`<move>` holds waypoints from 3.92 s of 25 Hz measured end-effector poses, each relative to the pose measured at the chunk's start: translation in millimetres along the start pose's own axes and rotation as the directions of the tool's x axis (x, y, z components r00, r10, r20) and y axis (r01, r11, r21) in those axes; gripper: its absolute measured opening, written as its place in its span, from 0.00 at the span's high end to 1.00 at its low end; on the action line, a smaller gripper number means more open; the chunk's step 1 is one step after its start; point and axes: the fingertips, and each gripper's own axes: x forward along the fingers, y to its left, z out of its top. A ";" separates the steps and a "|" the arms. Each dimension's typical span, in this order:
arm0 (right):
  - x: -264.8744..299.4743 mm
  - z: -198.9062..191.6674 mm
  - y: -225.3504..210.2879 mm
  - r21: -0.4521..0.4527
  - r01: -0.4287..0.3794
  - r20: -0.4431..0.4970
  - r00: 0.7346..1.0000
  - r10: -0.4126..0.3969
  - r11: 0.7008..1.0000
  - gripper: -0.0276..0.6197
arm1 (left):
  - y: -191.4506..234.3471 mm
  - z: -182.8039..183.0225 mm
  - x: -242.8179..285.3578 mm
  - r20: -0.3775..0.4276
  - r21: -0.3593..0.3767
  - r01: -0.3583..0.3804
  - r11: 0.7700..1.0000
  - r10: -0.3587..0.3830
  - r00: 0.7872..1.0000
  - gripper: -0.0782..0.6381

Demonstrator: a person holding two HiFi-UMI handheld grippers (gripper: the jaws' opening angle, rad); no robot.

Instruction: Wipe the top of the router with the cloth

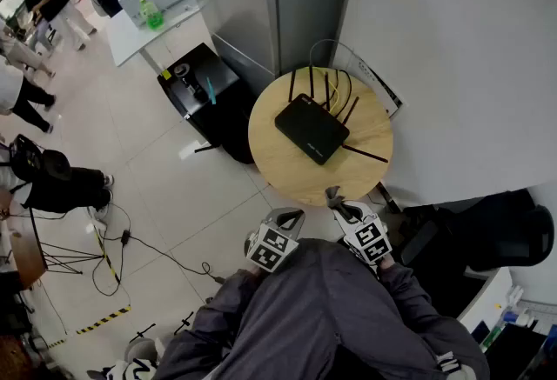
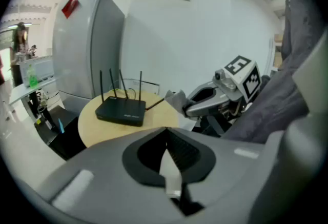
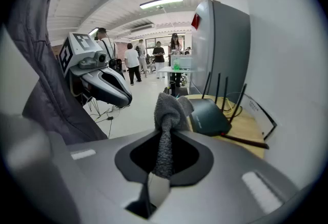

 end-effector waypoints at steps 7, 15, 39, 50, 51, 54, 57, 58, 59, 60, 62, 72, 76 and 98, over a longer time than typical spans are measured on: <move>63.8 44.0 42.7 -0.075 -0.074 -0.038 0.997 0.071 0.994 0.90 | 75.9 -23.1 -50.2 0.023 -0.080 -0.074 0.994 0.076 0.997 0.89; 106.3 59.4 26.2 -0.167 -0.191 -0.114 0.978 0.174 0.967 0.90 | 120.5 -29.1 -47.5 0.013 -0.205 -0.142 0.969 0.148 0.989 0.89; 292.7 94.3 -220.8 0.022 0.057 -0.206 0.977 -0.051 0.998 0.90 | 189.5 34.1 -2.5 -0.192 -0.087 -0.110 0.990 0.092 0.977 0.89; 326.4 93.6 -269.9 0.059 0.217 -0.312 0.931 -0.188 0.974 0.90 | 240.5 41.1 -12.1 -0.180 -0.061 -0.051 0.997 0.039 0.983 0.89; 326.8 94.9 -270.8 0.054 0.221 -0.317 0.929 -0.194 0.974 0.90 | 246.9 40.1 -14.8 -0.177 -0.066 -0.051 0.996 0.039 0.983 0.89; 327.1 92.2 -269.7 0.053 0.237 -0.336 0.919 -0.206 0.970 0.90 | 263.3 37.5 -21.8 -0.171 -0.074 -0.039 0.996 0.026 0.985 0.89; 325.6 93.1 -264.5 0.029 0.240 -0.354 0.910 -0.215 0.970 0.91 | 275.4 37.8 -23.0 -0.169 -0.066 -0.013 0.998 0.002 0.986 0.89; 325.4 92.9 -261.9 0.026 0.239 -0.360 0.908 -0.214 0.971 0.91 | 278.7 38.6 -22.6 -0.168 -0.062 -0.003 0.998 -0.008 0.986 0.89; 325.2 91.3 -258.9 0.030 0.238 -0.367 0.906 -0.211 0.971 0.91 | 281.9 39.7 -22.0 -0.167 -0.058 0.007 0.998 -0.017 0.986 0.89; 324.8 89.5 -255.5 0.036 0.238 -0.373 0.904 -0.207 0.971 0.91 | 285.5 41.2 -21.5 -0.164 -0.054 0.017 0.998 -0.025 0.986 0.89; 323.0 88.0 -247.0 0.043 0.235 -0.382 0.902 -0.202 0.971 0.91 | 293.7 44.6 -21.3 -0.155 -0.049 0.033 0.998 -0.040 0.987 0.89; 320.8 84.0 -176.4 0.139 0.162 -0.406 0.909 -0.093 0.977 0.91 | 315.7 57.0 -13.1 -0.144 0.000 0.137 0.991 -0.136 0.980 0.89; 321.2 79.5 -153.1 0.162 0.141 -0.409 0.910 -0.064 0.977 0.91 | 316.9 60.4 -6.9 -0.145 0.020 0.174 0.985 -0.169 0.975 0.89; 274.8 36.2 -270.1 0.216 0.338 -0.480 0.854 -0.202 0.916 0.90 | 339.1 51.8 -24.2 -0.119 -0.030 0.107 0.994 -0.110 0.987 0.89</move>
